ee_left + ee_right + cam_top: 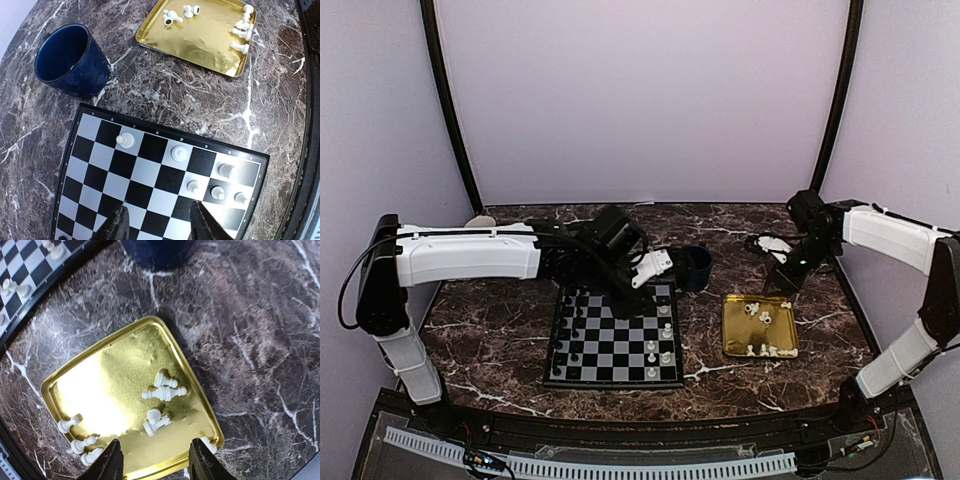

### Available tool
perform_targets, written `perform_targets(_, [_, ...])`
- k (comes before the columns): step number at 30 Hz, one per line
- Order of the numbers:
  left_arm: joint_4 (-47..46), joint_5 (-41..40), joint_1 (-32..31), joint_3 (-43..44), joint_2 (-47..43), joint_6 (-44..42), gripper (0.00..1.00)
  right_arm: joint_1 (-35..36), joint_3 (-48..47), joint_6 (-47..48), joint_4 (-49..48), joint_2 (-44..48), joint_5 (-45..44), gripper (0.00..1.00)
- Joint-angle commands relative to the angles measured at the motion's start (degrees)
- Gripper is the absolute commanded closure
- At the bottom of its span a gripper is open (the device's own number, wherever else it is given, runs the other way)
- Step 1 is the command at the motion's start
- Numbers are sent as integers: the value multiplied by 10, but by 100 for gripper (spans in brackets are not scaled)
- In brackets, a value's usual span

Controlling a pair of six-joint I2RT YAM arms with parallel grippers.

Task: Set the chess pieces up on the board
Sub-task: Adjust the queen at d1, then pick up the pawn from the storage box.

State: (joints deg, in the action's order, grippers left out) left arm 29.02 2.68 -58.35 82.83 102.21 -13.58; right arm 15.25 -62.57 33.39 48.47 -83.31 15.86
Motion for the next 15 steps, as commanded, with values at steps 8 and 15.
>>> perform_targets(8, [-158,-92,22,-131,-105,68,44,48,-29,-20,37,-125,-130,66])
perform_targets(15, [-148,-95,22,-122,-105,70,44,50,-30,-21,30,-151,-127,70])
